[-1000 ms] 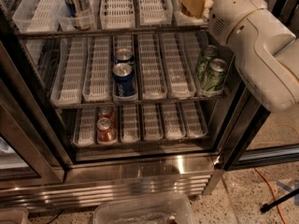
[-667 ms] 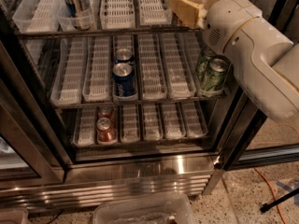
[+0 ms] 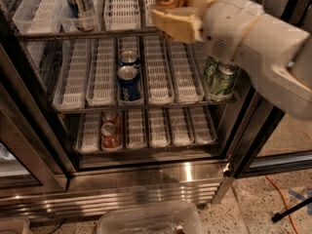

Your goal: Pick orange can from top shelf of fridge

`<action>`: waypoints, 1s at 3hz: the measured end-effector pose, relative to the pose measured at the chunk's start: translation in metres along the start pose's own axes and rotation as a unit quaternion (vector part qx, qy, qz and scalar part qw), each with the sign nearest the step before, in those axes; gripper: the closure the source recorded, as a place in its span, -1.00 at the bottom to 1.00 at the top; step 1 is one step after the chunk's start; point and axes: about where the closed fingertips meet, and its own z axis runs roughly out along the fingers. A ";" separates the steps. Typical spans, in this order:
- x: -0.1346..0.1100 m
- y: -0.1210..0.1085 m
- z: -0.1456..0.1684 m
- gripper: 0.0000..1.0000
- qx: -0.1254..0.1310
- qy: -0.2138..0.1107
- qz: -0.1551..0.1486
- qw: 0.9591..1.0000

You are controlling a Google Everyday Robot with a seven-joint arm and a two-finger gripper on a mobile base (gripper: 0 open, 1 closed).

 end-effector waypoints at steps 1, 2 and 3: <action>0.011 -0.006 -0.029 1.00 -0.042 0.023 0.012 0.999; 0.022 -0.008 -0.052 1.00 -0.079 0.039 0.025 0.996; 0.035 -0.002 -0.071 1.00 -0.119 0.059 0.029 0.991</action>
Offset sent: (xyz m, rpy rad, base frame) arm -0.0336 -0.0762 -0.0498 -0.0970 0.1660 0.2092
